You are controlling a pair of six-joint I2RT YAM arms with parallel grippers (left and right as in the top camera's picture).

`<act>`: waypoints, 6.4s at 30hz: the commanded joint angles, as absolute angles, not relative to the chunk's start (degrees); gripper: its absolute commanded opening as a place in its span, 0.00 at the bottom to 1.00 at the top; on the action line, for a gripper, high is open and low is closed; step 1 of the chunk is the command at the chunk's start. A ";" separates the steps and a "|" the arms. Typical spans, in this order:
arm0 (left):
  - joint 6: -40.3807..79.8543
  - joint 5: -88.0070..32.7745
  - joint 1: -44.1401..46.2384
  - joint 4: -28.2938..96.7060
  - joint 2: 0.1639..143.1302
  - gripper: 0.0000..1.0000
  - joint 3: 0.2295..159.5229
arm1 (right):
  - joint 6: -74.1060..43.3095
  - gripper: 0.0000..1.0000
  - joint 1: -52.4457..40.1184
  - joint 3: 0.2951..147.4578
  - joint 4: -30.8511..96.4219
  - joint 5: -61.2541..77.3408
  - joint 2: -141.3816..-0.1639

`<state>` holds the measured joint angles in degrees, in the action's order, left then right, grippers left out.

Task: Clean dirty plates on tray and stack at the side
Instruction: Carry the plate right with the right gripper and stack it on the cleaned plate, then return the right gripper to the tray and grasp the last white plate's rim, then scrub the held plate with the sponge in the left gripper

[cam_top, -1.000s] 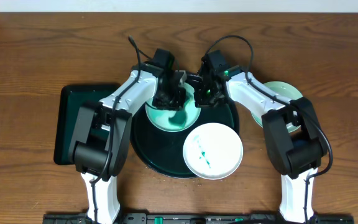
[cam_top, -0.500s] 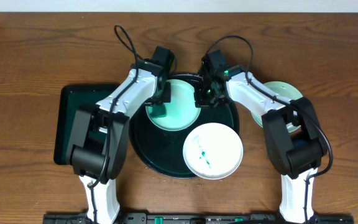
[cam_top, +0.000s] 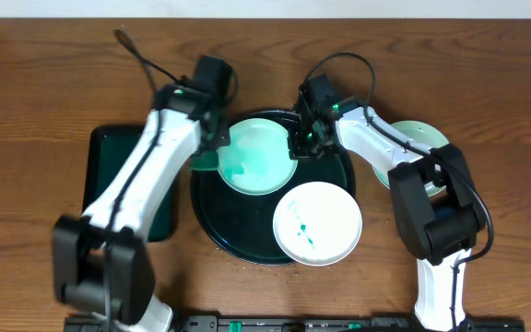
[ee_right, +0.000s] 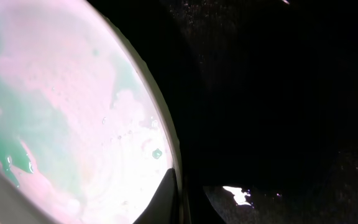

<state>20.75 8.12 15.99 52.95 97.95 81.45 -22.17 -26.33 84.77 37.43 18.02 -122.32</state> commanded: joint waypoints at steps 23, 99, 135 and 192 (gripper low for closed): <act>21.08 7.94 9.37 53.32 96.99 0.07 80.42 | -12.51 0.01 -48.10 85.62 42.54 -49.12 -99.63; 21.08 8.12 9.39 53.34 96.99 0.07 80.42 | -20.91 0.20 14.31 58.92 42.09 2.83 -90.39; 21.08 8.12 9.39 53.34 96.99 0.07 80.36 | -8.93 0.43 -17.93 53.30 51.37 17.82 -91.11; 21.15 -6.74 16.73 51.57 105.54 0.07 79.90 | -26.76 0.01 -23.88 74.28 38.54 19.99 -115.90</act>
<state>20.82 -3.16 14.50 52.03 103.15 80.73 -25.34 -23.97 73.69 38.37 18.81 -114.91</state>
